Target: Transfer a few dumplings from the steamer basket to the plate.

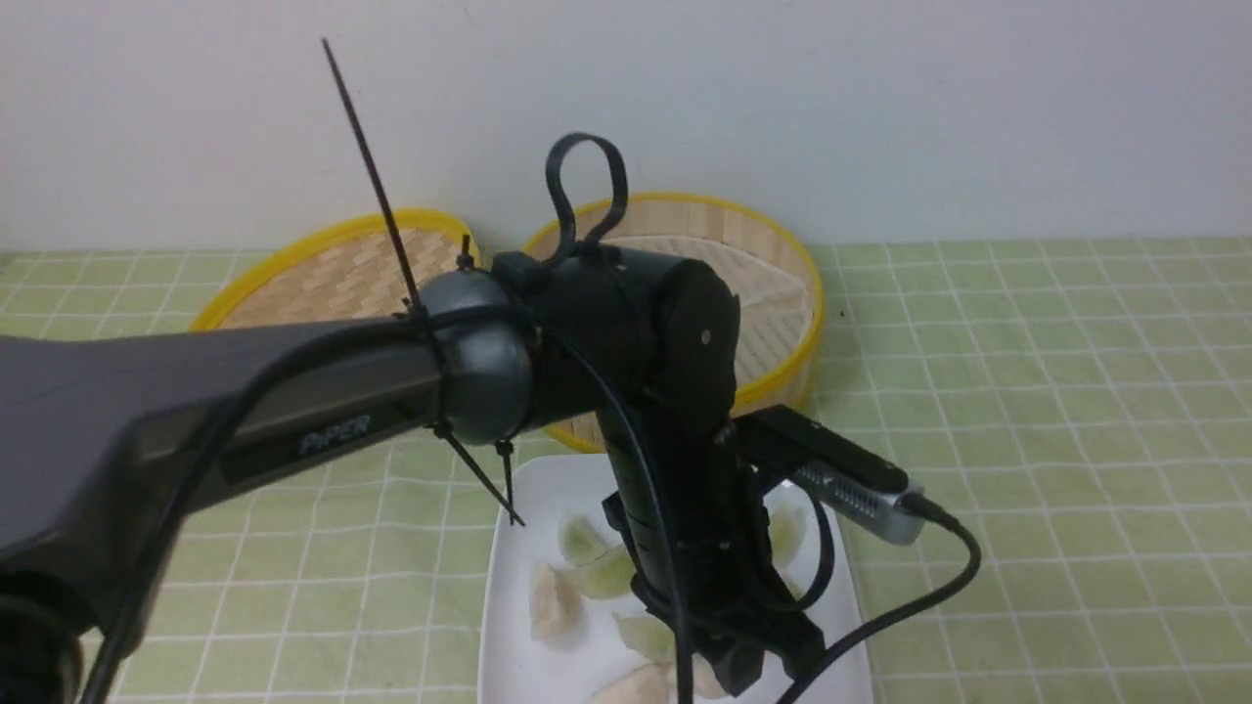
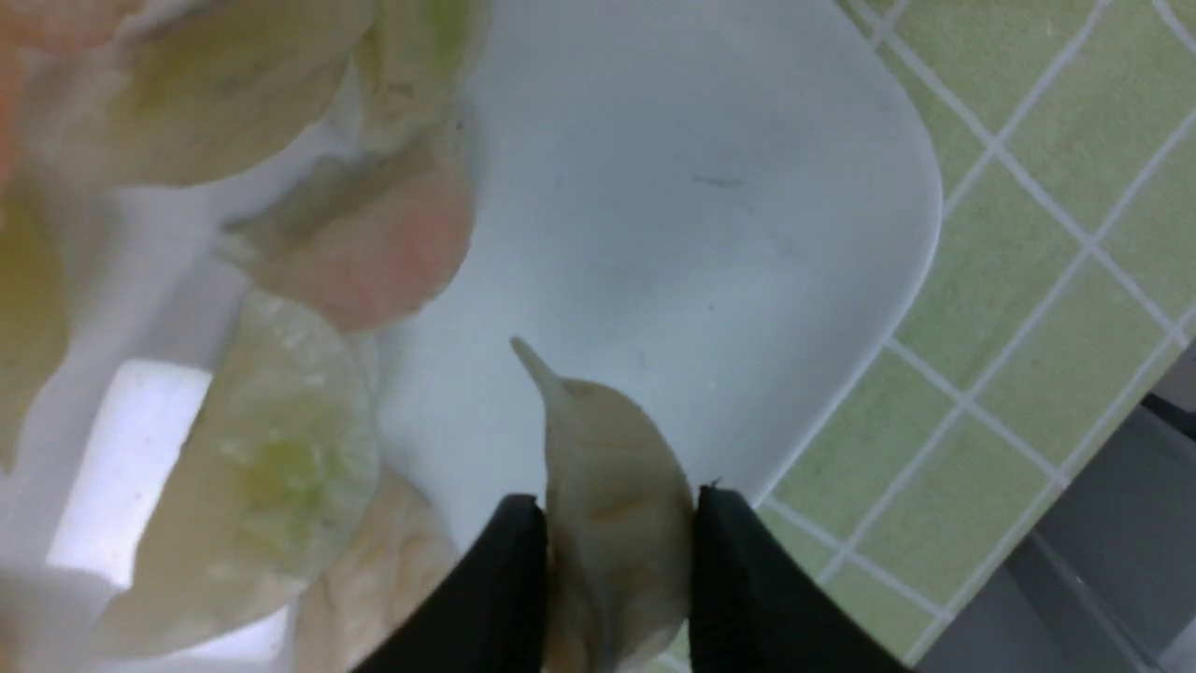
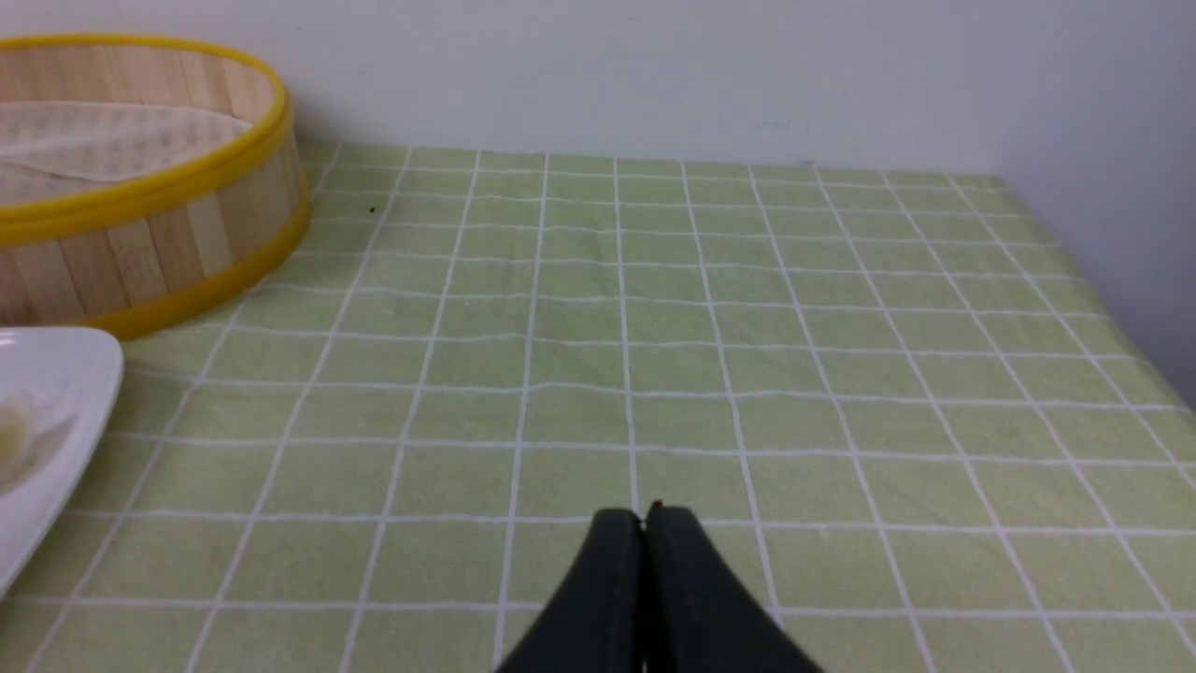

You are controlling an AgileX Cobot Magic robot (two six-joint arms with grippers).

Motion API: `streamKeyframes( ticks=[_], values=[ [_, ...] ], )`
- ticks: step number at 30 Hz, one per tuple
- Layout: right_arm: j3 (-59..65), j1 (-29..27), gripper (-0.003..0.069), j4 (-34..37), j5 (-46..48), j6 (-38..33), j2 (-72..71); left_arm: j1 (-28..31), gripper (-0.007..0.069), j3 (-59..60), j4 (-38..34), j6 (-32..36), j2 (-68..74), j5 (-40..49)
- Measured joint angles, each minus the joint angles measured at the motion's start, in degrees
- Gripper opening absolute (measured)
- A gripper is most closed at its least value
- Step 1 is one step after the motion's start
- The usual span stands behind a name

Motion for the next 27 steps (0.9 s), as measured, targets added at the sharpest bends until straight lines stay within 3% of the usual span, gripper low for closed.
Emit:
streamKeyframes(
  ticks=[4,11,14,16,21,23,27],
  values=[
    [0.00,0.00,-0.0015,0.00,0.00,-0.11,0.00,-0.08,0.0214,0.00,-1.20,0.00,1.28,-1.68],
    [0.00,0.00,-0.0015,0.00,0.00,-0.16,0.00,-0.08,0.0398,0.00,-1.20,0.00,1.44,-4.31],
    [0.00,0.00,-0.0015,0.00,0.00,-0.16,0.00,-0.08,0.0398,-0.89,-1.20,-0.40,1.44,-4.08],
    [0.00,0.00,-0.0015,0.00,0.00,-0.16,0.00,-0.08,0.0366,-1.69,-1.13,-0.83,1.34,-3.80],
    [0.00,0.00,-0.0015,0.00,0.00,-0.16,0.00,-0.08,0.0071,-5.26,0.06,-1.41,-4.52,-3.68],
    [0.00,0.00,-0.0015,0.00,0.00,-0.17,0.00,-0.08,0.0021,-5.71,1.02,-1.54,-8.80,-4.14],
    [0.00,0.00,-0.0015,0.00,0.00,-0.17,0.00,-0.08,-0.0006,-5.77,4.34,-3.06,-19.92,-6.19]
  ],
)
